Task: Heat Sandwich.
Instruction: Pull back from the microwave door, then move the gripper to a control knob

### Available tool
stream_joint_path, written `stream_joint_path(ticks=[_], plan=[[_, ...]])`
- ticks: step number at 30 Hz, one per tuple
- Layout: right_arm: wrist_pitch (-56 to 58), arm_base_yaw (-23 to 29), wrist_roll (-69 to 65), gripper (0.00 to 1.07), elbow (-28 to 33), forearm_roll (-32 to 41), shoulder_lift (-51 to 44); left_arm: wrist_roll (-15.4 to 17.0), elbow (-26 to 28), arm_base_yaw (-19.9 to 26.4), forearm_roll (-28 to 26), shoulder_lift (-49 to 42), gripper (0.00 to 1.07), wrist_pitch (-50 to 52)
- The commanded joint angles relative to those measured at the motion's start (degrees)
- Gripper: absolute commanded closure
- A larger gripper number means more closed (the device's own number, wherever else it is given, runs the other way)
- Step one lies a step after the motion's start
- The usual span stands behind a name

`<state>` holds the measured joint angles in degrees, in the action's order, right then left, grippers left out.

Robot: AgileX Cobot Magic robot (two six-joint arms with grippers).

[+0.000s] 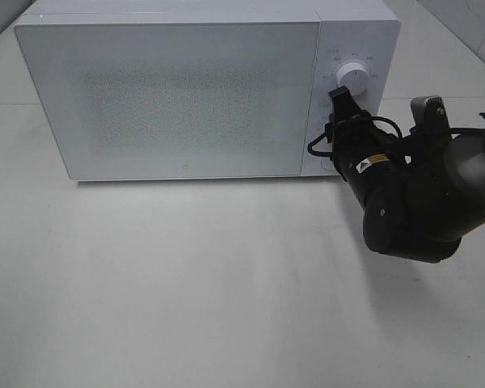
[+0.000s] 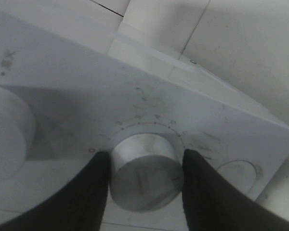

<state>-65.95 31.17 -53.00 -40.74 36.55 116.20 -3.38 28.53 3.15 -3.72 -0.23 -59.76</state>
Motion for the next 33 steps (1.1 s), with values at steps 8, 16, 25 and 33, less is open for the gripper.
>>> stream_joint_path(ticks=[8, 16, 25, 33], plan=[[-7.05, 0.23, -23.09, 1.02, -0.57, -2.92, -0.74, 0.06, -0.11, 0.06, -0.29, -1.6, 0.05, 0.52], [-7.33, 0.23, -35.47, 1.01, -0.57, -2.86, -0.74, 0.06, -0.11, 0.06, -0.29, -1.6, 0.05, 0.52], [-9.63, 0.23, -40.39, 1.0, -0.57, -2.92, -0.74, 0.06, -0.11, 0.06, -0.29, -1.6, 0.05, 0.52], [-9.51, 0.23, -39.65, 1.0, -0.57, -4.07, -0.74, 0.06, -0.11, 0.06, -0.29, -1.6, 0.05, 0.52]])
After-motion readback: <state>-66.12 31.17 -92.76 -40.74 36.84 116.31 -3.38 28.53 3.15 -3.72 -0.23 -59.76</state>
